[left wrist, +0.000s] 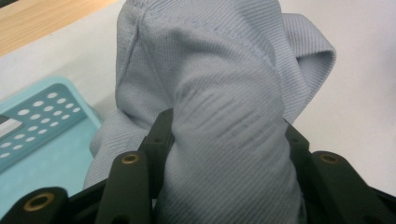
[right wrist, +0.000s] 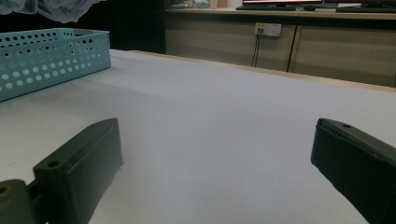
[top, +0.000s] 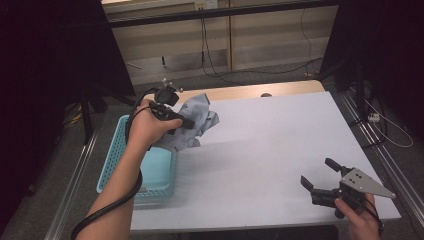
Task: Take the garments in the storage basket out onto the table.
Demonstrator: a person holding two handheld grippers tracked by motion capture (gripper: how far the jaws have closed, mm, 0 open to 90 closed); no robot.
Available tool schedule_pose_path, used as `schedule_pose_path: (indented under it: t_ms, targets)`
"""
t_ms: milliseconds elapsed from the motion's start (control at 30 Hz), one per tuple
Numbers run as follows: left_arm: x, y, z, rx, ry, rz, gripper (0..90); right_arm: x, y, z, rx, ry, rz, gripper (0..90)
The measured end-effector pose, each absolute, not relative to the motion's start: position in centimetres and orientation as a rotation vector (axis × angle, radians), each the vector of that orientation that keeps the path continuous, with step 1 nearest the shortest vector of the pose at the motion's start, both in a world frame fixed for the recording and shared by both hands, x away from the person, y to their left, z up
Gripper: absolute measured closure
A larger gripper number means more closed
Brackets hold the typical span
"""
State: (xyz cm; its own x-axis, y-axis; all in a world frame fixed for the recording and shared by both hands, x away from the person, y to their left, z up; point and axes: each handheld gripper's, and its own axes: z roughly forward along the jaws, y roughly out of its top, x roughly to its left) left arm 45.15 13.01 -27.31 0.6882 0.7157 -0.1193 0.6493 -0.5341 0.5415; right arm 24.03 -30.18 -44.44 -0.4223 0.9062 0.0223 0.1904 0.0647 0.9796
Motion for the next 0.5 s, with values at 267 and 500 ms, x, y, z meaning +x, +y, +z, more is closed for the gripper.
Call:
schedule_pose_path:
  t_ms: [267,500]
  targets:
    - [44.9,12.1,-27.9,2.344,1.021,0.133,52.2,24.0,-30.1,-44.4,1.103,1.698,1.405,1.5]
    - [44.6,11.5,-28.2,2.348,0.987,0.114,52.0,24.0,-30.1,-44.5,1.103,1.699,1.406,1.5]
